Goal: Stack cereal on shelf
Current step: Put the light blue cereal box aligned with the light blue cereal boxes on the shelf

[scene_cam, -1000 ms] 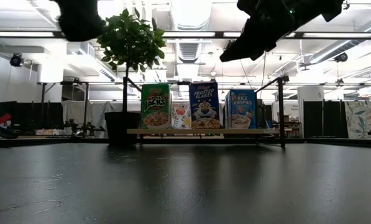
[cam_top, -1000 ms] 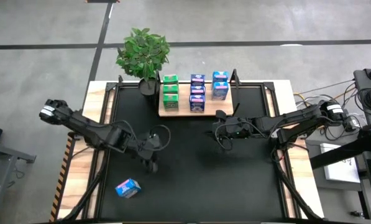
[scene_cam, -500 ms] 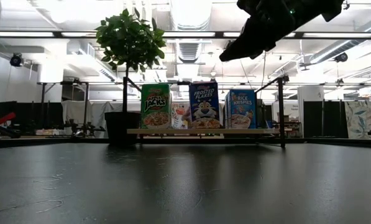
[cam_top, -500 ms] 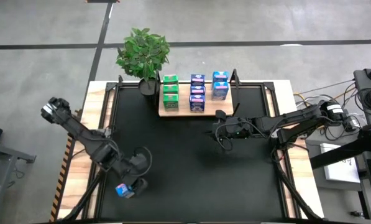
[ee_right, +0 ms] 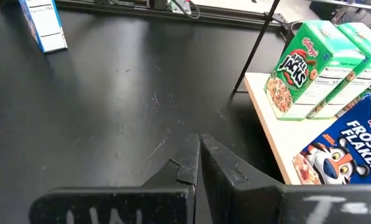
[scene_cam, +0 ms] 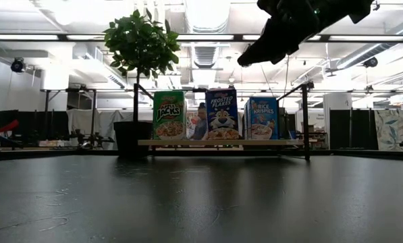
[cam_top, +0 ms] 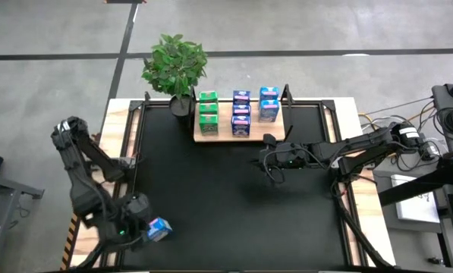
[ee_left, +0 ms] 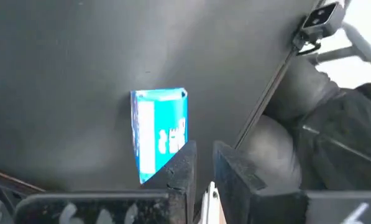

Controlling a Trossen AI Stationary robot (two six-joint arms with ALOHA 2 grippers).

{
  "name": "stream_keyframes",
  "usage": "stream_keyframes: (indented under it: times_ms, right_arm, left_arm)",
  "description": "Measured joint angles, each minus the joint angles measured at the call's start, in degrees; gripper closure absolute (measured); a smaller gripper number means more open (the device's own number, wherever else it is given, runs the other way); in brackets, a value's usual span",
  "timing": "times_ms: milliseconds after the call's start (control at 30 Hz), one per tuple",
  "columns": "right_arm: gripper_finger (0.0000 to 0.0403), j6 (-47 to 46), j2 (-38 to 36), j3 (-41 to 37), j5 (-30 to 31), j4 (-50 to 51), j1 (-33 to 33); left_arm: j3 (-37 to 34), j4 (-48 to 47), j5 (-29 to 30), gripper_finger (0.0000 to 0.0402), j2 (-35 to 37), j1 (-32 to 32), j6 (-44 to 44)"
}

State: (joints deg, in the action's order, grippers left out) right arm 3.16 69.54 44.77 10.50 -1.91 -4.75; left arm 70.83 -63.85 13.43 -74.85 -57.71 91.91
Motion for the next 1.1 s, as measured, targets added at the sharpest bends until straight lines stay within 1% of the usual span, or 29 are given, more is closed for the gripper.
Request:
stream_keyframes:
  times_ms: [67,167,267,333,433,600,733,867,1100]
  right_arm:
    - [0.0394,0.2,0.0,0.0,0.0,-0.2,0.0]
    - [0.0394,0.5,0.0,0.0,0.0,-0.5,0.0]
    - [0.0394,0.5,0.0,0.0,0.0,-0.5,0.0]
    - [0.0394,0.5,0.0,0.0,0.0,-0.5,0.0]
    - [0.0394,0.5,0.0,0.0,0.0,-0.5,0.0]
    - [0.0394,-0.2,0.0,0.0,0.0,-0.5,0.0]
    - [0.0394,-0.2,0.0,0.0,0.0,-0.5,0.0]
    - [0.0394,-0.2,0.0,0.0,0.0,-0.5,0.0]
    - [0.0394,-0.9,0.0,0.0,0.0,-0.5,0.0]
  left_arm:
    - [-0.3,-0.1,1.8,0.0360,0.0,-2.0,3.6]
    - [-1.9,-0.3,1.9,0.0346,-0.4,-2.9,8.3]
    - [-2.8,-0.2,-0.8,0.0322,-1.8,-2.9,9.3]
    - [-2.9,-0.1,-2.2,0.0299,-2.9,-2.9,9.1]
    - [-2.9,-0.2,-2.2,0.0257,-3.6,-2.9,8.0]
    - [-2.9,-1.7,0.1,0.0181,-4.9,-2.9,7.8]
    - [-3.0,-1.6,0.5,0.0136,-7.2,-2.8,6.1]
    - [-3.0,-1.3,0.6,0.0117,-9.0,-2.7,5.1]
    - [-3.0,-2.2,0.6,0.0118,-11.0,-2.7,3.6]
